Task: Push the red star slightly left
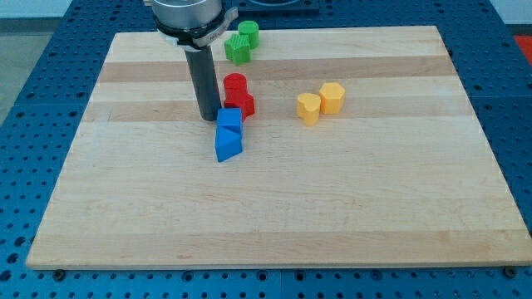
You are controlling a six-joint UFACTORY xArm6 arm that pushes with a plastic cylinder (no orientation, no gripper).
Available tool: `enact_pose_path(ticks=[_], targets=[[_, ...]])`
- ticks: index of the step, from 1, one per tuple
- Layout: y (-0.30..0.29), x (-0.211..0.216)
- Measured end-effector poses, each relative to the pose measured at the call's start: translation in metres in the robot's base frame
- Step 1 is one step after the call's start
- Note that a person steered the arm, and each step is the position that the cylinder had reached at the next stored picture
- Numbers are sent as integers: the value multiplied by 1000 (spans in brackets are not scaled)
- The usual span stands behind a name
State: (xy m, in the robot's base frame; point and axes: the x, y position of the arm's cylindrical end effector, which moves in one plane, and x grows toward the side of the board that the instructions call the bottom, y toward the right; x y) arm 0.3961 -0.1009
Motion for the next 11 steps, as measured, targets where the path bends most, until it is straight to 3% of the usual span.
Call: enact_pose_path(ticks=[2,4,8,11], targets=[[-49,-40],[-48,-99],[87,-104],[109,-62]])
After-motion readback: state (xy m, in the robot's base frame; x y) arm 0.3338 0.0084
